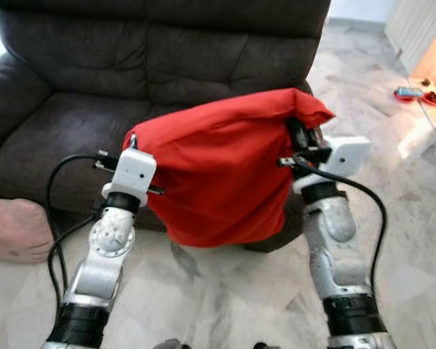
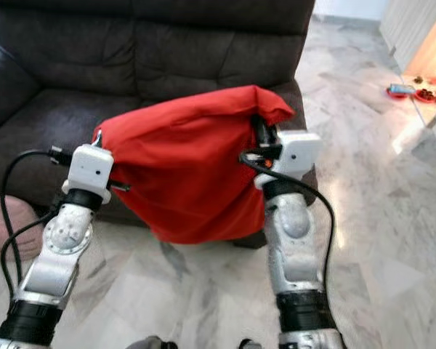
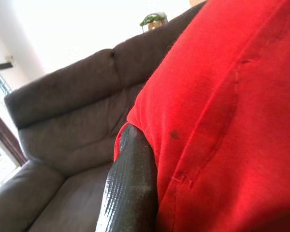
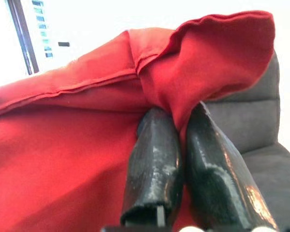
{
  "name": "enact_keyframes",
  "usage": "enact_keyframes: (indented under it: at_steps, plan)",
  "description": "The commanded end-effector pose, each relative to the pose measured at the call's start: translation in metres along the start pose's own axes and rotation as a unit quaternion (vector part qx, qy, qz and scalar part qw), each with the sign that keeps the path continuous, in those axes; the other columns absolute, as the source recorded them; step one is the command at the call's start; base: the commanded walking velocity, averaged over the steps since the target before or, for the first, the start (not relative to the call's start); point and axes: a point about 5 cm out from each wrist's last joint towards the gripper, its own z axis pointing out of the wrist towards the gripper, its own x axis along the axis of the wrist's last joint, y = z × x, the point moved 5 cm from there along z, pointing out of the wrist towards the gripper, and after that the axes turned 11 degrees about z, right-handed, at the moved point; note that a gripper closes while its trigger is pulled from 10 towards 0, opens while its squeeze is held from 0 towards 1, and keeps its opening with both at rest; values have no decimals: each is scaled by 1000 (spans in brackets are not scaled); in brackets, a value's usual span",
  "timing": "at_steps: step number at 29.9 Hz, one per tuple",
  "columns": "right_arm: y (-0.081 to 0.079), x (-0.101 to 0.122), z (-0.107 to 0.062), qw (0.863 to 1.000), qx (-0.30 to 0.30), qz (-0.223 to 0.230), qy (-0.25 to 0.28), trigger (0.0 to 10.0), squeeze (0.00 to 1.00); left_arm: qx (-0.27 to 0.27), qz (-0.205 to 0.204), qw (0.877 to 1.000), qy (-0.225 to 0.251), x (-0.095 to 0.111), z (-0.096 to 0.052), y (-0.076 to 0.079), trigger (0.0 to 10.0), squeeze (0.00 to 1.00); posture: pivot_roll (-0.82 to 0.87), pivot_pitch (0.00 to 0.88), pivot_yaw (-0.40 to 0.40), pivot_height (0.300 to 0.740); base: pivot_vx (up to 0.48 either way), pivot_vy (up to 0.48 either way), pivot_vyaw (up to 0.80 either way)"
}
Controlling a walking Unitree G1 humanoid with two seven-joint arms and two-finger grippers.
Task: Move the pillow to the sofa from floor
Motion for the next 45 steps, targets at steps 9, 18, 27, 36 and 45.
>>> enact_keyframes:
  at_steps: [9,18,27,36,45]
  plan:
    - [1,17,3,1000,-2,-2,31,10000,0,18,-10,999,37,20,7,-7,10000,0,80,147,-21,740,0,332,0]
    - [1,17,4,1000,-4,1,31,10000,0,7,-9,998,58,31,8,-4,10000,0,80,148,-21,740,0,0,0]
    - [-1,16,5,1000,-3,3,31,10000,0,14,-10,998,53,31,10,-9,10000,0,83,148,-20,740,56,0,0]
    - [-2,15,4,1000,-3,5,30,10000,0,12,-9,999,50,30,9,-8,10000,0,83,150,-18,740,293,0,0]
    - [-2,14,4,1000,-3,5,30,10000,0,16,-5,999,51,30,9,-9,10000,0,84,150,-18,740,310,0,0]
